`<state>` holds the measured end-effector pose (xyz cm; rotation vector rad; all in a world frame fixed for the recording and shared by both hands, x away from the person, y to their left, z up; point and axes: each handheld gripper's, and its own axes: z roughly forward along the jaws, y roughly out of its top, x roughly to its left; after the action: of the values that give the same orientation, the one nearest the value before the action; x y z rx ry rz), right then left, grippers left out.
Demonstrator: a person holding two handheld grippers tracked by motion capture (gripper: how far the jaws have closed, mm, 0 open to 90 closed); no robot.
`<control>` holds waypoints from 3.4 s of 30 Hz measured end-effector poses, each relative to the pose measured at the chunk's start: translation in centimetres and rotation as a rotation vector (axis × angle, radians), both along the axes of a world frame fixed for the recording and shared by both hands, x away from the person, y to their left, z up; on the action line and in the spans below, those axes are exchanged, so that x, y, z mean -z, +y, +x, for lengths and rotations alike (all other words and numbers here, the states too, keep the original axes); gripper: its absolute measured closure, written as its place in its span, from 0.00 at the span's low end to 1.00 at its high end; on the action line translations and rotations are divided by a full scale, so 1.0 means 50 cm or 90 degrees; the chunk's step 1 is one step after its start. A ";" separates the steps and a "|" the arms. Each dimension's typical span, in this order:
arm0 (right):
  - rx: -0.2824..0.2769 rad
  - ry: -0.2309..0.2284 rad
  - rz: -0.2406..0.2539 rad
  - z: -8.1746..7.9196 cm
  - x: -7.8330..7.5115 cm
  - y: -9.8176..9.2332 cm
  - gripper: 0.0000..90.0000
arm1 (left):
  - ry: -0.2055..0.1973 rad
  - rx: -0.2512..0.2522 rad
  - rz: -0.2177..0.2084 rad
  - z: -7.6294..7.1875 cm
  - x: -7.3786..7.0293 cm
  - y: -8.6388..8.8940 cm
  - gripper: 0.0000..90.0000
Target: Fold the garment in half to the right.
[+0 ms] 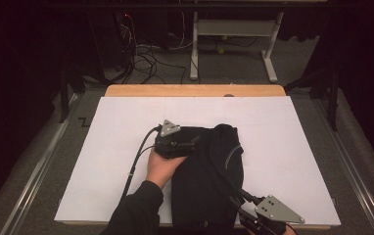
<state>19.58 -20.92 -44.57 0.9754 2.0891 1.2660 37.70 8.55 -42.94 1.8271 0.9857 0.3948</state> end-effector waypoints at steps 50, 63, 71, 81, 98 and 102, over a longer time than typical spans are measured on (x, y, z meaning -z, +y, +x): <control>0.000 0.133 -0.189 0.275 -0.030 0.191 1.00 | -0.015 -0.065 -0.045 -0.147 0.068 0.308 0.00; 0.045 0.143 -0.235 0.282 -0.009 0.129 1.00 | -0.018 -0.063 -0.031 -0.149 0.070 0.305 0.00; 0.091 0.144 -0.186 0.281 0.008 0.051 1.00 | -0.020 -0.065 -0.017 -0.154 0.076 0.306 0.00; 0.112 0.139 -0.131 0.270 0.049 -0.002 1.00 | -0.018 -0.073 -0.008 -0.168 0.083 0.312 0.00; 0.101 0.023 0.032 0.217 0.016 -0.127 0.57 | -0.029 -0.024 0.004 -0.173 0.082 0.273 0.00; 0.092 -0.009 0.076 0.192 0.022 -0.176 0.32 | -0.039 -0.011 0.000 -0.177 0.077 0.272 0.00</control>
<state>29.20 -29.72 -45.68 1.1437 1.9132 1.3309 28.87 22.17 -46.79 1.7980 0.9593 0.4587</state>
